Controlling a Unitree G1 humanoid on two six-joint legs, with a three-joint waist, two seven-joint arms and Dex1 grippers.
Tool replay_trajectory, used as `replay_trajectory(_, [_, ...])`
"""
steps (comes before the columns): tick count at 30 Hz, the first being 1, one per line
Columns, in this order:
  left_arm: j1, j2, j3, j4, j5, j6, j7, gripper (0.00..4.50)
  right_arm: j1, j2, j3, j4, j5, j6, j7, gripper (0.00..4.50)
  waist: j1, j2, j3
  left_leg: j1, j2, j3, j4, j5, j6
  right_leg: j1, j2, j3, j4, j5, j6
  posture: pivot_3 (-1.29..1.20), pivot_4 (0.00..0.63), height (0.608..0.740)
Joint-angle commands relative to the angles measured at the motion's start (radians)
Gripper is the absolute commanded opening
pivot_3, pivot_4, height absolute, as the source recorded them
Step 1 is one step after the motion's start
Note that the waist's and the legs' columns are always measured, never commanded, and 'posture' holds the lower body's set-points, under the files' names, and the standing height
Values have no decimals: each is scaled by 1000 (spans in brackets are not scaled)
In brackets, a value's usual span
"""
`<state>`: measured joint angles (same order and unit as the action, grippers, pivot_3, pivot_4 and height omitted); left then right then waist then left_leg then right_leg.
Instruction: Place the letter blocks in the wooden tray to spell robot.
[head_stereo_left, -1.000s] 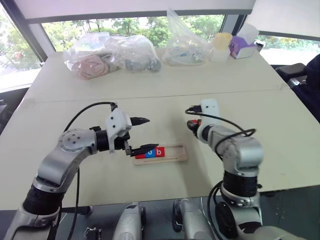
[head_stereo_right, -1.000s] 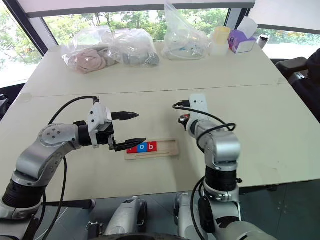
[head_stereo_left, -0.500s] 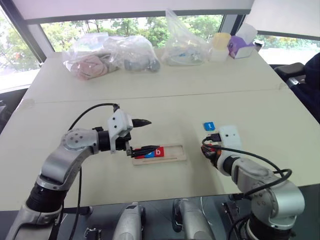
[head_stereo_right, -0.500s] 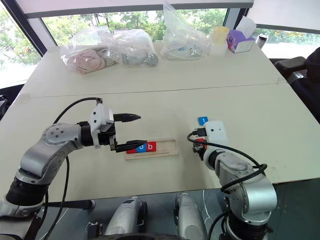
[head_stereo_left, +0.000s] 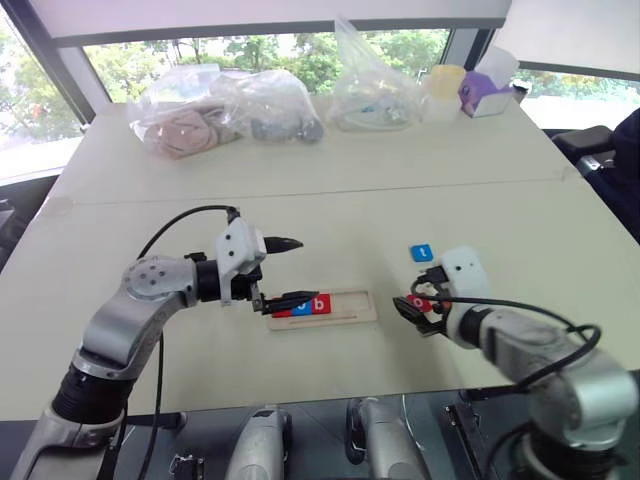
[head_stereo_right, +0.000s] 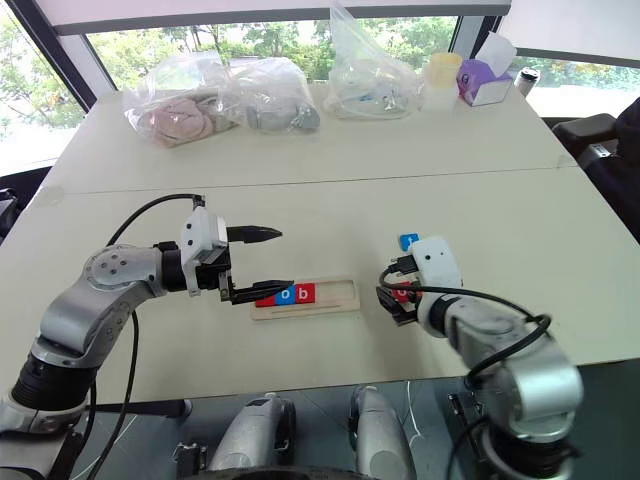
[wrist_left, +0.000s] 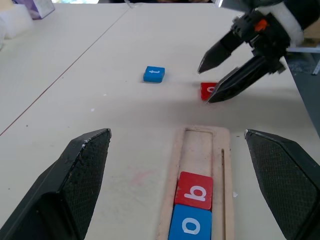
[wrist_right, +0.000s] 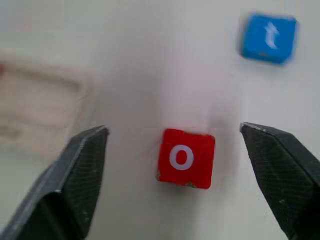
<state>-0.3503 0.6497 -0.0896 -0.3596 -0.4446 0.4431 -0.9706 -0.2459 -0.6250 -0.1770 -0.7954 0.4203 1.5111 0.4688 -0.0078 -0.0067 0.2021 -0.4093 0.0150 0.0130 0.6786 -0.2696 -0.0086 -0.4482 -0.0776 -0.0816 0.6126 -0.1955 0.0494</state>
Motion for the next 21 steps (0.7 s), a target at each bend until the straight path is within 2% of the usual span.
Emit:
replay_trajectory(1, [-22,-3,2,2,9,-32,-9,4500,42,-247,32,90,-19,-433,311,4440,0,-1,1,0,0,0,0,0,0,0,0,0,-1,0,0,0,150,740])
replay_trajectory(3, [-33,-11,-3,16,17,-41,-8,4500,112,-378,89,221,-121,-809,492,4440,0,-2,1,0,-1,2,-1,-1,1,1,0,-1,-2,-1,1,0,150,740])
replay_trajectory(5, [-43,-16,-6,28,25,-50,-8,4500,128,-451,151,379,-205,-1074,589,4440,-1,-4,2,1,-3,2,-2,-1,1,2,1,-1,-2,-2,3,0,150,740])
replay_trajectory(9, [-48,-16,2,37,29,-57,-10,4500,41,-430,213,624,-226,-1314,705,4440,-6,-5,3,1,-2,5,-1,-1,1,2,0,0,-2,-2,3,0,150,740])
replay_trajectory(11, [-42,-11,6,35,31,-61,-9,4500,-30,-405,259,762,-284,-1437,721,4440,-7,-5,3,2,-2,6,0,-1,1,2,0,0,-2,-1,3,0,150,740])
replay_trajectory(14, [-32,-3,16,22,27,-54,-7,4500,-113,-366,294,897,-303,-1503,757,4440,-1,-5,3,2,-2,6,1,-1,1,2,0,0,0,-1,3,0,150,740])
replay_trajectory(21, [-3,20,32,-7,23,-44,8,4500,-200,-307,343,1016,-316,-1532,834,4440,15,-5,3,2,-1,6,1,-1,1,2,0,0,1,0,4,0,150,740])
